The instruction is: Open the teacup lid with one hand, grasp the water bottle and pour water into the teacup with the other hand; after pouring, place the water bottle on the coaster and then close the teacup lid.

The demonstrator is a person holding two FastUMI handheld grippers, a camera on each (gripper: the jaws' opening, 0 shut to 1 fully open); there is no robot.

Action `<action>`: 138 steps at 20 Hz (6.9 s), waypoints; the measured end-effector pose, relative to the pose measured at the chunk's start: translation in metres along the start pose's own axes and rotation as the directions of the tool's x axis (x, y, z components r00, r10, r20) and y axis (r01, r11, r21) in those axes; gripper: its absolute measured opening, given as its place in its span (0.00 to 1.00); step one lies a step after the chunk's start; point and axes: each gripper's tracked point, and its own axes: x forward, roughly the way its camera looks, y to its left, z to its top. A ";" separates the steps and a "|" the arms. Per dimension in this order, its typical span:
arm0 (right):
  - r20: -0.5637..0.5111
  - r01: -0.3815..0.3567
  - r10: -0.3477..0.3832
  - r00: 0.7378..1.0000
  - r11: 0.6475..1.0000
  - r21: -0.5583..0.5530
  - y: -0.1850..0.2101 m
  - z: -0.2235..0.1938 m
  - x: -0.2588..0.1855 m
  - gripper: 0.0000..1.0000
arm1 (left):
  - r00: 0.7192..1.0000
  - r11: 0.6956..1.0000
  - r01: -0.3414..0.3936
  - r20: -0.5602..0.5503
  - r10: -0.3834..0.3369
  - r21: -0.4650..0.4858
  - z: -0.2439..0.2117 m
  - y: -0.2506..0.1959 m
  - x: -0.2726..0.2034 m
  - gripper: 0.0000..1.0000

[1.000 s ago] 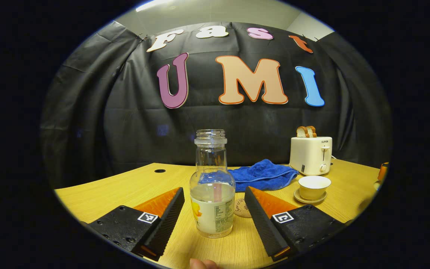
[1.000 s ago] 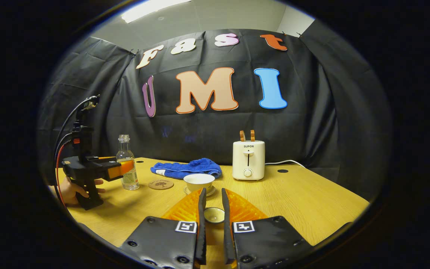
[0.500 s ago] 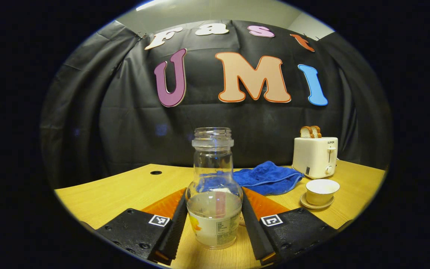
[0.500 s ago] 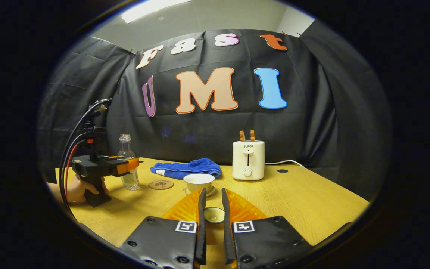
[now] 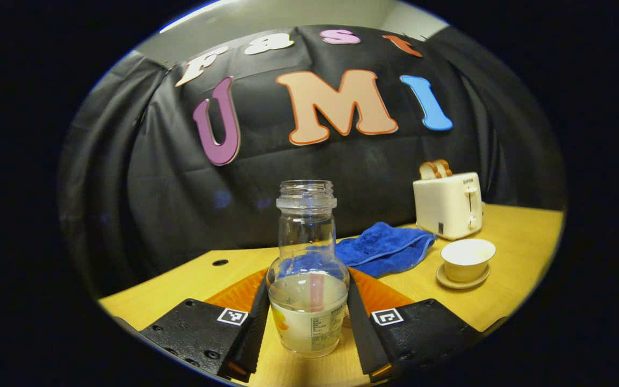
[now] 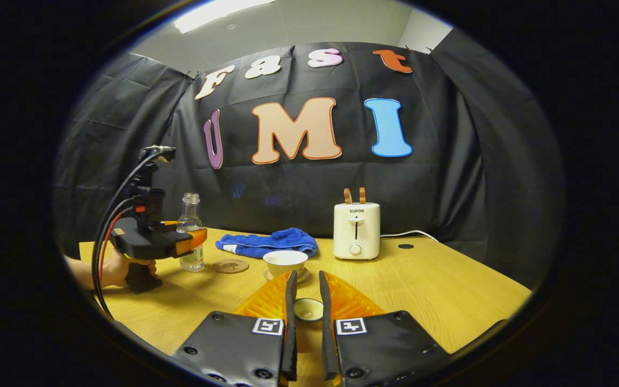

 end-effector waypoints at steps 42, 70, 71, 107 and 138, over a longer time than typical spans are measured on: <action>0.001 0.053 -0.053 0.999 0.999 0.000 -0.043 0.003 -0.005 0.21 | 0.974 -0.110 0.165 -0.179 -0.140 0.980 -0.020 -0.102 -0.002 0.67; -0.001 0.045 -0.045 0.999 0.999 -0.001 -0.042 0.004 -0.005 0.21 | 0.978 -0.407 0.044 -0.124 -0.170 0.912 -0.007 -0.131 -0.019 0.68; 0.000 0.046 -0.046 0.999 0.999 -0.002 -0.042 0.003 -0.005 0.21 | 0.977 -0.403 0.047 -0.125 -0.171 0.914 -0.008 -0.130 -0.019 0.67; -0.003 0.100 -0.100 0.995 0.995 -0.003 -0.052 0.001 0.003 0.22 | 0.981 0.951 0.172 0.127 -0.144 -0.257 -0.039 -0.118 0.000 0.67; -0.001 0.159 -0.159 0.987 0.987 -0.006 -0.061 0.001 0.003 0.21 | 0.989 0.951 0.144 0.083 -0.125 -0.273 -0.055 -0.121 0.000 0.97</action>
